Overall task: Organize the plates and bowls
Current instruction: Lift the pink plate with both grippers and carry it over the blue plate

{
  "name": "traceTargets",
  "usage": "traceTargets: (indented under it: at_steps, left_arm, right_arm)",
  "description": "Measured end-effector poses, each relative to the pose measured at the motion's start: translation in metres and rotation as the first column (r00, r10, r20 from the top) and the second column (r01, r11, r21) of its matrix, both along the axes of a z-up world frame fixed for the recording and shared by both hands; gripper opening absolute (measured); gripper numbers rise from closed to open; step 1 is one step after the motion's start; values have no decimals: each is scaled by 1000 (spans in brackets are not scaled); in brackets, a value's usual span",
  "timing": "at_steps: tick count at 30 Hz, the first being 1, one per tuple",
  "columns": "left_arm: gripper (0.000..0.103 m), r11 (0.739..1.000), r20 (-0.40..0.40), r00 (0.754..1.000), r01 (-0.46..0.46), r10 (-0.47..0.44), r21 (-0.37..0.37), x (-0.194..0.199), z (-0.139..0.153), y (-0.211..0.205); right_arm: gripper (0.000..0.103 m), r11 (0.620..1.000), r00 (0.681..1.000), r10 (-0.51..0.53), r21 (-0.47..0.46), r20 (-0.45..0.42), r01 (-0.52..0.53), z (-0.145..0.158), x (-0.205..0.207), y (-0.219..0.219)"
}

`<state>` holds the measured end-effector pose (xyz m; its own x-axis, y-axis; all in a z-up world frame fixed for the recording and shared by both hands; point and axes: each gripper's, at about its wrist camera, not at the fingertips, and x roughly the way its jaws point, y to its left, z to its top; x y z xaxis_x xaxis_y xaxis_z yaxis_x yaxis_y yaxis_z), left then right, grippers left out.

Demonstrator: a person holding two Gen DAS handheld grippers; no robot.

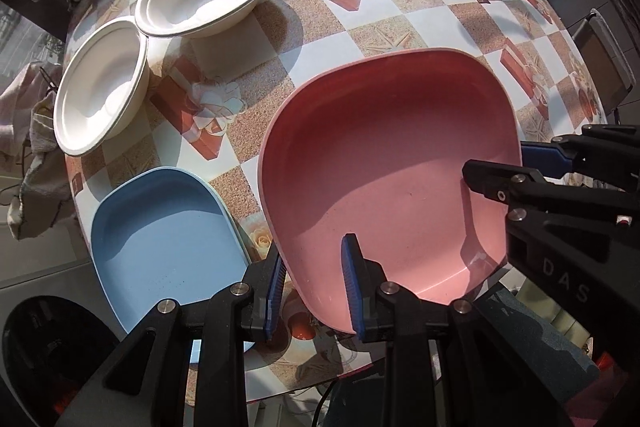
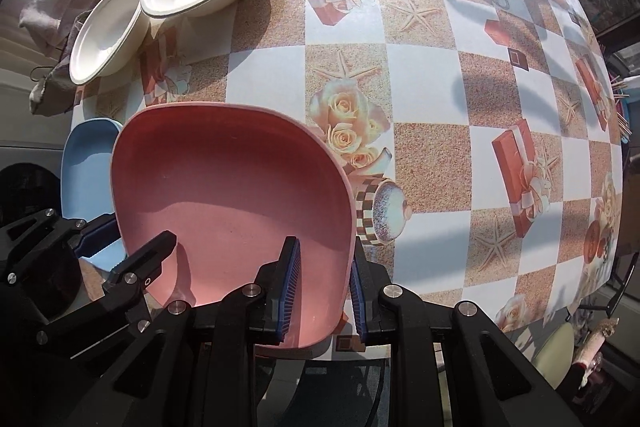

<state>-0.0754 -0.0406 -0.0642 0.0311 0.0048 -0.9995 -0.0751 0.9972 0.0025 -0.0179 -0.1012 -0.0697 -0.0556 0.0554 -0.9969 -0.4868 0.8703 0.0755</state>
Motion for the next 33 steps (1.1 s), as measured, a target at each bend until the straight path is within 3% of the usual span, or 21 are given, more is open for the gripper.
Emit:
traceTargets:
  at_steps: [17,33]
  left_arm:
    - [30,988,99,984,-151,148,19,-20,33,60]
    - [30,950,115,946,-310,304,40,-61,40,109]
  right_arm:
    - [26,988,986,149,16,80,-151,42,-21,51]
    - [26,945,941,325,15,93,-327,40,-55,117]
